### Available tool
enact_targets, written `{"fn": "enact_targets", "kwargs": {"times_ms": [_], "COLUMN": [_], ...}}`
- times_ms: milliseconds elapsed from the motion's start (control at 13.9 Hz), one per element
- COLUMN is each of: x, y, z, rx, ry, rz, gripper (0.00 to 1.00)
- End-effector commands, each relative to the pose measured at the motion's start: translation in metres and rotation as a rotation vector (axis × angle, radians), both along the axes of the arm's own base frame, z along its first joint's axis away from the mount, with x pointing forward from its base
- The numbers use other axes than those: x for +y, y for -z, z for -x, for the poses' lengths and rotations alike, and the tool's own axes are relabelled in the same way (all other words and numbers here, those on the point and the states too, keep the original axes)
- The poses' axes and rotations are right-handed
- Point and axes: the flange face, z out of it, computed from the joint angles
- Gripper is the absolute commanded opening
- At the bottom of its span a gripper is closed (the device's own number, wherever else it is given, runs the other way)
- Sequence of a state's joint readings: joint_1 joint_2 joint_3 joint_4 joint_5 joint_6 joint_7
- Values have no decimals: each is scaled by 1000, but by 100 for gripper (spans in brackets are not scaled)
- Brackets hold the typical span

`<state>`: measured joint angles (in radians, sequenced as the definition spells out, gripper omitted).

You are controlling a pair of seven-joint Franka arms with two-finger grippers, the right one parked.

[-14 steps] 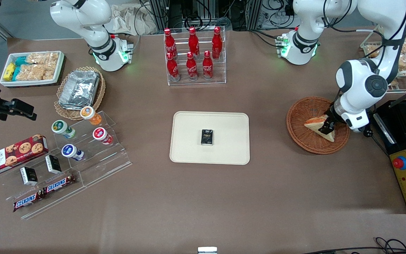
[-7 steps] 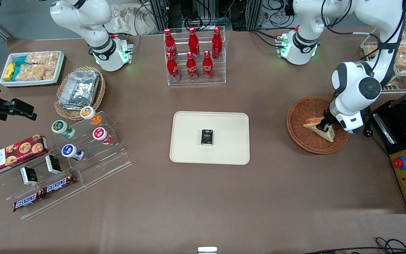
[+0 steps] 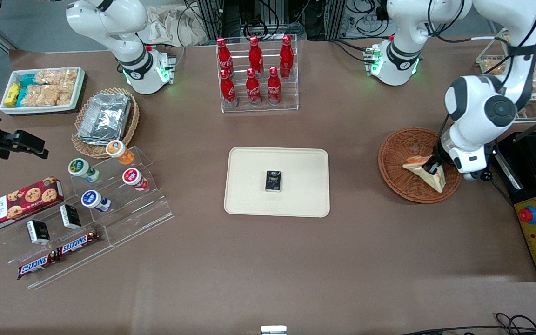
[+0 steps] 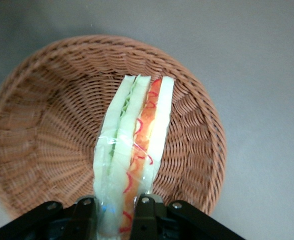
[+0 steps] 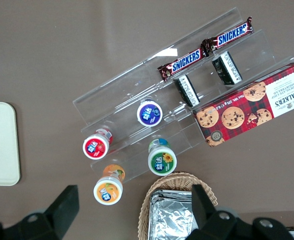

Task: Place sandwich from basket to tray
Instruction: 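Lift the sandwich with the left gripper and carry it to the white tray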

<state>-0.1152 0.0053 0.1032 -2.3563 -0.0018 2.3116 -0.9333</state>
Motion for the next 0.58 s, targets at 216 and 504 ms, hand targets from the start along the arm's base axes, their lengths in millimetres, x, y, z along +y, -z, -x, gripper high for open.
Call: {"fn": "enact_targets", "kwargs": {"times_ms": [216,504], "x": [-3,-62], "y": [-144,-219], "z": [-48,-51], "rx": [98,136], "ry": [214,425], "rz": [-10,-52], "gripper": [0,0]}}
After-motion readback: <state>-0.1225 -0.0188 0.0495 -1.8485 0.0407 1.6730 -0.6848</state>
